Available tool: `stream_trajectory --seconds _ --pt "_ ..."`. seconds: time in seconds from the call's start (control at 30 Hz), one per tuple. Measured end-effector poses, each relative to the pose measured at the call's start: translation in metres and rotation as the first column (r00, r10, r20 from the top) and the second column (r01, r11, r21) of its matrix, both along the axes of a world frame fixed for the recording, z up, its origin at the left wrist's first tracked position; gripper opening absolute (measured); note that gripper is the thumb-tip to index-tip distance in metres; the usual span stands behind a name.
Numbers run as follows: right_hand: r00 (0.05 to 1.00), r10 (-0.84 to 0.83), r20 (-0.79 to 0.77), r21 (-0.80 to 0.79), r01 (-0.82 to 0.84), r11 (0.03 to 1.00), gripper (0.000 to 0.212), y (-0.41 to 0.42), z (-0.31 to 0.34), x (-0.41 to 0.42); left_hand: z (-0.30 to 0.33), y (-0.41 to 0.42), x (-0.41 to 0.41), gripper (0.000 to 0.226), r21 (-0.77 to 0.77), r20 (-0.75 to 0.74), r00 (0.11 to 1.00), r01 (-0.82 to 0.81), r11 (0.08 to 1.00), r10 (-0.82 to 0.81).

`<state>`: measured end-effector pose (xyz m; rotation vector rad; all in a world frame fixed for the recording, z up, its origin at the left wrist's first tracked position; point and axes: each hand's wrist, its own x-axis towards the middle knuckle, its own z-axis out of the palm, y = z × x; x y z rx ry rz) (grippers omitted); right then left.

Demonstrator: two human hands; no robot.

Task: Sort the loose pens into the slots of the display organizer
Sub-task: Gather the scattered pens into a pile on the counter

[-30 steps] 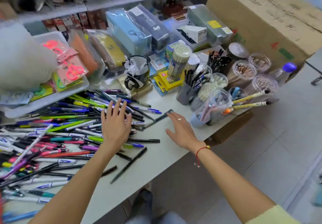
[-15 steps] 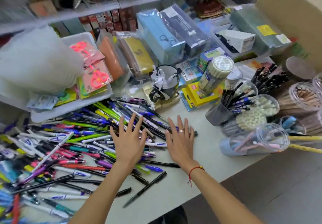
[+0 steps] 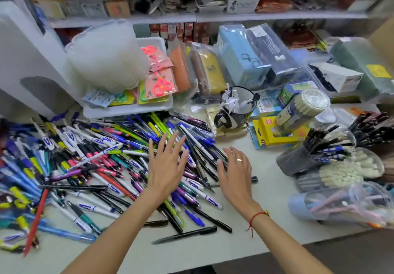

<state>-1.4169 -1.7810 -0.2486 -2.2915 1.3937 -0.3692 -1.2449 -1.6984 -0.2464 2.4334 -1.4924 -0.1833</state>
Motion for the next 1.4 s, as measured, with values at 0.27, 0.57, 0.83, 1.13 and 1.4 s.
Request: stream_trajectory --seconds 0.27,0.57,0.83,1.13,1.4 --pt "0.982 0.190 -0.016 -0.027 -0.190 0.981 0.042 -0.006 0.026 0.086 -0.004 0.018 0.103 0.067 0.066 0.004 0.996 0.088 0.994 -0.089" --pt "0.955 -0.007 -0.295 0.153 0.055 0.987 0.086 -0.035 0.010 0.150 -0.019 0.025 0.139 0.067 0.135 -0.007 0.956 0.292 0.947 -0.293" --pt "0.949 -0.015 -0.314 0.121 0.056 0.991 0.069 -0.022 -0.002 0.150 -0.023 0.034 0.133 0.061 0.099 -0.022 0.958 0.286 0.953 -0.286" --pt "0.961 0.091 -0.262 0.218 -0.033 0.975 0.067 0.002 -0.003 0.133 -0.009 0.051 0.123 0.061 0.001 -0.233 0.934 0.279 0.960 -0.271" --pt "1.000 0.024 -0.010 0.147 -0.023 0.989 0.043 0.027 0.021 0.085 0.029 -0.007 0.091 0.030 -0.158 -0.209 0.926 0.286 0.945 -0.315"
